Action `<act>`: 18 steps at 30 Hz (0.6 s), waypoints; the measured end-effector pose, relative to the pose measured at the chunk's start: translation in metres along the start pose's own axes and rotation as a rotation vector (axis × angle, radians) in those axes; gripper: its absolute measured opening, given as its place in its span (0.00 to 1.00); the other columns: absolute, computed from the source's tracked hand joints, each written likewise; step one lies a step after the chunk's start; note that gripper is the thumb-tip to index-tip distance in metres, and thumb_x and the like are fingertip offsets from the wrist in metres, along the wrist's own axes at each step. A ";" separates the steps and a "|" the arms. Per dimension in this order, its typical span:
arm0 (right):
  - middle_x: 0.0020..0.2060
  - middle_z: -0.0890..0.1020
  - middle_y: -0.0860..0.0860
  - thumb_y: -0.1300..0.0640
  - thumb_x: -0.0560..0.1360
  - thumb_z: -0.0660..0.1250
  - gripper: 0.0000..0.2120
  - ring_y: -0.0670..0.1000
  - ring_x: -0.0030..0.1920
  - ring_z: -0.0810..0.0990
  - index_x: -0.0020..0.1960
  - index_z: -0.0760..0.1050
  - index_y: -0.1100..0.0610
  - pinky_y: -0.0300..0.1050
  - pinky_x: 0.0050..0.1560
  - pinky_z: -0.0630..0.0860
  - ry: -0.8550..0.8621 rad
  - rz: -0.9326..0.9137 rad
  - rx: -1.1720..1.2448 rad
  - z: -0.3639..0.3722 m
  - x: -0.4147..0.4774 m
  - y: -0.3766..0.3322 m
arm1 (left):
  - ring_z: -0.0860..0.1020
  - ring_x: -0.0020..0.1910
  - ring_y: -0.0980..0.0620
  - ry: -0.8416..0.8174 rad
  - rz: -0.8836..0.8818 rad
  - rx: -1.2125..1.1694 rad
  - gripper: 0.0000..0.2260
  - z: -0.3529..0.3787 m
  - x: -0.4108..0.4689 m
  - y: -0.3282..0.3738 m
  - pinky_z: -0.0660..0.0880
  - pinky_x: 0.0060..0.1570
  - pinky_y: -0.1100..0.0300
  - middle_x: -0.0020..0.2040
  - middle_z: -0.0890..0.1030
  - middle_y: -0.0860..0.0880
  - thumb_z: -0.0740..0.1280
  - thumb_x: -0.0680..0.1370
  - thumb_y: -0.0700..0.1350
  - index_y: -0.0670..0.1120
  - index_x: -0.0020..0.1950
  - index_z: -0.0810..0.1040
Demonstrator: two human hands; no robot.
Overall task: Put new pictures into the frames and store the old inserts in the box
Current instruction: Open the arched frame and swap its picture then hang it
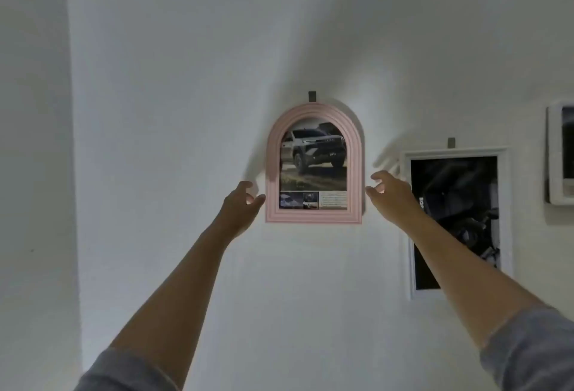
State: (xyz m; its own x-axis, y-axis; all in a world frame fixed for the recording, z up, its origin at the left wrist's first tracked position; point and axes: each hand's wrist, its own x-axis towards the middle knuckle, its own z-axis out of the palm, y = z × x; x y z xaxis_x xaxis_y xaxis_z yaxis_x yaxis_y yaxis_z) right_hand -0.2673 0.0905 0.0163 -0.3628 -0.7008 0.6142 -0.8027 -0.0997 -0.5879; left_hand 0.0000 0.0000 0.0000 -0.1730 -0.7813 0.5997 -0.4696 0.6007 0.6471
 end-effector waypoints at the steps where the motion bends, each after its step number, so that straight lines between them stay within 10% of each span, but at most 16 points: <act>1: 0.57 0.77 0.58 0.56 0.78 0.60 0.19 0.55 0.51 0.75 0.67 0.66 0.56 0.44 0.48 0.71 0.032 -0.004 0.041 0.002 0.006 -0.002 | 0.73 0.57 0.47 0.002 0.024 -0.002 0.22 0.003 0.004 0.003 0.68 0.53 0.58 0.59 0.76 0.42 0.61 0.79 0.49 0.45 0.70 0.63; 18: 0.52 0.77 0.53 0.60 0.76 0.62 0.23 0.53 0.51 0.76 0.69 0.64 0.50 0.43 0.49 0.71 0.156 -0.148 0.352 0.014 0.008 -0.009 | 0.73 0.45 0.54 0.207 0.175 -0.088 0.23 0.028 -0.005 0.015 0.69 0.38 0.68 0.53 0.74 0.46 0.59 0.80 0.46 0.51 0.74 0.58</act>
State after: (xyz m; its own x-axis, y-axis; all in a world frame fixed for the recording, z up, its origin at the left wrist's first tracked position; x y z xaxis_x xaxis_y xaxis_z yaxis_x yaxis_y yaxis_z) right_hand -0.2559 0.0757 0.0193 -0.3449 -0.5480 0.7621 -0.6503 -0.4461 -0.6150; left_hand -0.0301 0.0080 -0.0060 -0.0604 -0.6185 0.7834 -0.3692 0.7430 0.5582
